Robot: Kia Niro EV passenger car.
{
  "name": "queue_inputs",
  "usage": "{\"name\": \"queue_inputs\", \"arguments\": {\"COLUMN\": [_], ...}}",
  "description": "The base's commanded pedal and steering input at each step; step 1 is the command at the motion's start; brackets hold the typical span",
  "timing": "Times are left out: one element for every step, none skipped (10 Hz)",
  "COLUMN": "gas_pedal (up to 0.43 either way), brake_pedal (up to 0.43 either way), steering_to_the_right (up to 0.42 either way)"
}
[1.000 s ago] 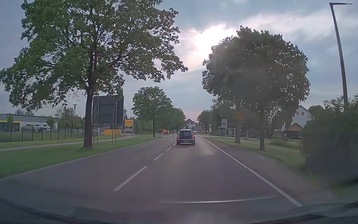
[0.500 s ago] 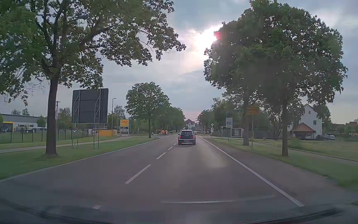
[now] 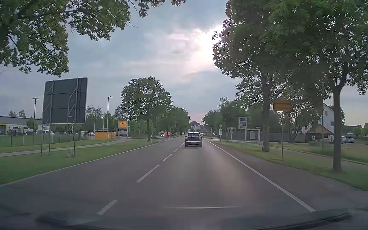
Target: Follow the waypoints while adhering to traffic rules and regulations
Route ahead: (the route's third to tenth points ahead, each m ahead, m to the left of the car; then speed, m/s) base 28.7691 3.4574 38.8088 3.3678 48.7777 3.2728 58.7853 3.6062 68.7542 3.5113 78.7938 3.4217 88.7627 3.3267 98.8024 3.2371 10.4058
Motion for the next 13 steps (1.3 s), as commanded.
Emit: {"name": "queue_inputs", "arguments": {"gas_pedal": [0.150,0.150,0.150,0.169,0.177,0.189,0.189,0.189,0.177,0.177,0.177,0.169,0.169], "brake_pedal": [0.000,0.000,0.000,0.000,0.000,0.000,0.000,0.000,0.000,0.000,0.000,0.000,0.000], "steering_to_the_right": [0.003,0.006,0.006,0.005,0.005,0.004,0.003,0.003,0.003,0.003,0.003,0.003,0.003]}}
